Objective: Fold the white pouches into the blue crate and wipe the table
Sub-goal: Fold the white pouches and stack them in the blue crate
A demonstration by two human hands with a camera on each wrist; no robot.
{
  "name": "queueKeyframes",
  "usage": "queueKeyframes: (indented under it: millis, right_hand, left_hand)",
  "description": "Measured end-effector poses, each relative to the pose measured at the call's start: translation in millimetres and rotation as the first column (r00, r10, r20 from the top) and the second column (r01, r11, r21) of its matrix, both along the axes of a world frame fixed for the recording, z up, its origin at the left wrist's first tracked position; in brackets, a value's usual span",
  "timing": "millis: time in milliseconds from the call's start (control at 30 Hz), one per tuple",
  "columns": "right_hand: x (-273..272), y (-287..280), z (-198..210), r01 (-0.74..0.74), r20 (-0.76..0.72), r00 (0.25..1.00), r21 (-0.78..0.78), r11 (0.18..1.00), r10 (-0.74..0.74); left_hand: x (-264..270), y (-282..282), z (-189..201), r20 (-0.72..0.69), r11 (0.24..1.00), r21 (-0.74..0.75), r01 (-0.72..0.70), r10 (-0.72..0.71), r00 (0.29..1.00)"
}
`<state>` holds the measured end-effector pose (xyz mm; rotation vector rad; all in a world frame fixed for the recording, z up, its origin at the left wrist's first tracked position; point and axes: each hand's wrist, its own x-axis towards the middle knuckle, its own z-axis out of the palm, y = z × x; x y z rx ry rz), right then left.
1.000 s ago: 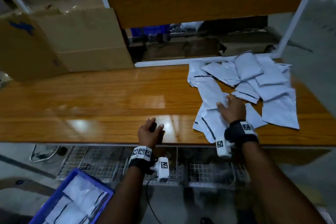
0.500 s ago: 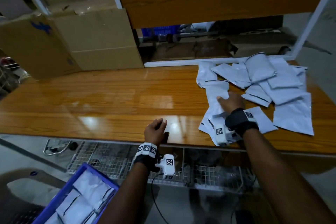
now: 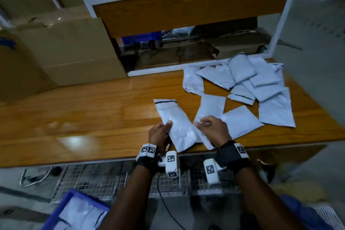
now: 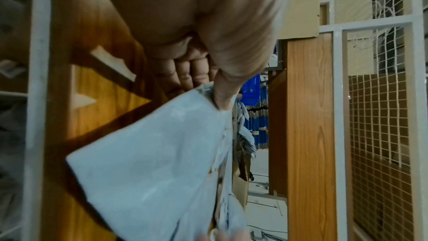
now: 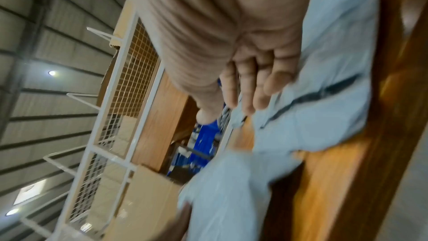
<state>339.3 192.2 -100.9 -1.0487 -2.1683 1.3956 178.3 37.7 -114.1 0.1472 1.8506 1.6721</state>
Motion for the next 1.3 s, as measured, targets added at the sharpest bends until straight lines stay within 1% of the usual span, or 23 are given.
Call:
queueKeyframes:
  millis: [67, 100, 133, 167, 233, 267, 333, 400, 467, 533, 600, 633, 700, 767, 833, 867, 900, 967, 1000, 1067, 1133, 1233, 1300]
  right_hand:
    - [15, 20, -4, 0.253, 0.011, 0.967, 0.109, 0.961, -0.256]
    - [24, 30, -6, 0.331, 0.038, 0.939, 0.169, 0.928, -0.342]
    - [32, 38, -8, 0.385, 0.072, 0.910, 0.222, 0.896, -0.409]
    - [39, 44, -11, 0.428, 0.107, 0.878, 0.262, 0.865, -0.467]
    - [50, 47, -16, 0.470, 0.211, 0.817, 0.295, 0.832, -0.536]
    - [52, 46, -18, 0.450, 0.285, 0.798, 0.305, 0.839, -0.531]
    - [49, 41, -20, 0.349, 0.419, 0.779, 0.328, 0.878, -0.467]
    - [40, 32, -20, 0.213, 0.488, 0.790, 0.349, 0.912, -0.371]
    - [23, 20, -19, 0.045, 0.528, 0.817, 0.343, 0.938, -0.232]
    - [0, 4, -17, -0.111, 0.541, 0.837, 0.321, 0.941, -0.085]
    - [-25, -10, -10, -0.230, 0.511, 0.859, 0.315, 0.921, 0.040]
    - [-37, -15, -7, -0.275, 0.477, 0.873, 0.302, 0.913, 0.105]
    - [-58, -20, -4, -0.332, 0.400, 0.892, 0.261, 0.906, 0.212]
    - [-69, -19, -2, -0.286, 0.311, 0.929, 0.259, 0.922, 0.201]
    - [-76, -20, 0, -0.137, 0.281, 0.959, 0.350, 0.927, 0.035]
    - [-77, -20, -1, -0.071, 0.312, 0.948, 0.379, 0.923, -0.055]
    - [-78, -22, 0, -0.038, 0.385, 0.916, 0.370, 0.928, -0.116]
    - [-81, -26, 0, -0.053, 0.498, 0.860, 0.309, 0.950, -0.114]
    - [-84, -27, -2, -0.071, 0.515, 0.853, 0.273, 0.959, -0.083]
    - [-91, -26, -6, -0.054, 0.499, 0.865, 0.198, 0.979, -0.053]
    - [-97, -23, -5, 0.009, 0.462, 0.884, 0.143, 0.990, -0.074]
    - [-100, -28, 7, 0.066, 0.357, 0.927, 0.156, 0.986, -0.118]
    - [-107, -40, 21, 0.029, 0.253, 0.964, 0.203, 0.979, -0.081]
  left_hand:
    - [-8, -3, -9, -0.056, 0.996, -0.083, -0.004, -0.001, 0.998]
    - [-14, -5, -14, -0.082, 0.995, -0.104, 0.002, -0.010, 0.997]
    - [-17, -8, -17, -0.091, 0.994, -0.104, 0.011, -0.021, 0.996]
    - [-17, -9, -17, -0.059, 0.996, -0.082, 0.027, -0.032, 0.998]
    - [-15, -11, -12, -0.037, 0.997, -0.060, 0.046, -0.048, 0.998]
    - [-14, -12, -9, -0.043, 0.996, -0.064, 0.061, -0.064, 0.997]
    - [-13, -15, -7, -0.015, 0.996, -0.038, 0.077, -0.077, 0.997]
    - [-22, -24, -6, -0.025, 0.995, -0.068, 0.066, -0.068, 0.997]
    - [-37, -36, -10, -0.048, 0.992, -0.106, 0.060, -0.066, 0.997]
    - [-53, -53, -9, -0.094, 0.993, -0.116, -0.030, 0.019, 0.995]
    - [-67, -71, -6, -0.161, 0.985, -0.152, -0.086, 0.061, 0.985]
    - [-77, -82, -6, -0.173, 0.979, -0.164, -0.118, 0.089, 0.981]
    - [-95, -103, -9, -0.132, 0.962, -0.175, -0.208, 0.187, 0.974]
    - [-109, -120, -14, -0.131, 0.949, -0.220, -0.226, 0.201, 0.971]
    - [-114, -134, -12, -0.223, 0.940, -0.260, -0.222, 0.165, 0.961]
    - [-113, -140, -11, -0.269, 0.933, -0.297, -0.203, 0.122, 0.955]
    - [-112, -144, -11, -0.296, 0.931, -0.315, -0.186, 0.090, 0.951]
    - [-110, -149, -12, -0.328, 0.926, -0.335, -0.174, 0.059, 0.943]
    - [-108, -151, -12, -0.336, 0.928, -0.327, -0.179, 0.062, 0.940]
    - [-107, -156, -19, -0.299, 0.935, -0.284, -0.211, 0.123, 0.946]
    - [-106, -164, -22, -0.236, 0.943, -0.230, -0.242, 0.187, 0.953]
    - [-105, -186, -20, -0.137, 0.955, -0.134, -0.264, 0.246, 0.960]
    - [-114, -212, -31, -0.083, 0.953, -0.091, -0.290, 0.283, 0.956]
